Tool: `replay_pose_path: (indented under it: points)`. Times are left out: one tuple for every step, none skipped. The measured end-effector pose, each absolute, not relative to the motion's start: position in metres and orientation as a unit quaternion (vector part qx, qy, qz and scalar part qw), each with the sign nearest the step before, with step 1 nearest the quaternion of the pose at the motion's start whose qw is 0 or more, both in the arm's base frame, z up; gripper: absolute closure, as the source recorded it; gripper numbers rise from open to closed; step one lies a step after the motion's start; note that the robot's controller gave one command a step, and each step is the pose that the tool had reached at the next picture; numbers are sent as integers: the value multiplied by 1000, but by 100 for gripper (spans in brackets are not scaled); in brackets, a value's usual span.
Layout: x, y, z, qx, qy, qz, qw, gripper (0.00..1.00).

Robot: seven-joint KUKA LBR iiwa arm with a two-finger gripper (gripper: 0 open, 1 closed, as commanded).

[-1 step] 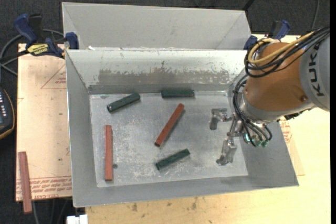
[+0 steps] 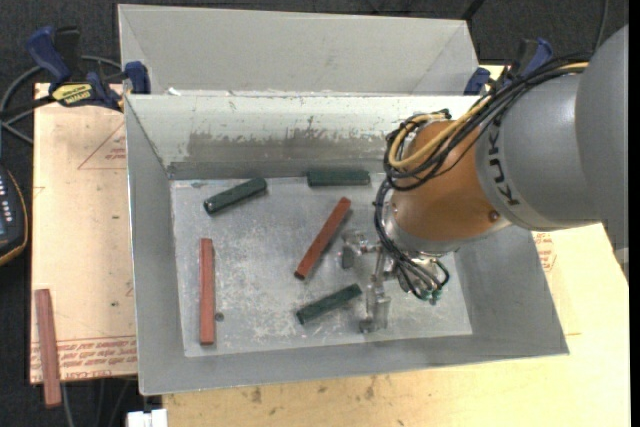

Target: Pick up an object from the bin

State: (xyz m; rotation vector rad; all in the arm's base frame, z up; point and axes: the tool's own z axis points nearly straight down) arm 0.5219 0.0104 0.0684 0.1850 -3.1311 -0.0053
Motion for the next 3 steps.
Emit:
replay_pose_path:
  points:
    - [509,81,70,71,-997,-2,0,0]
    - [511,76,70,67,-998,-1,0,100]
    - [486,71,241,82,-997,0,-5,100]
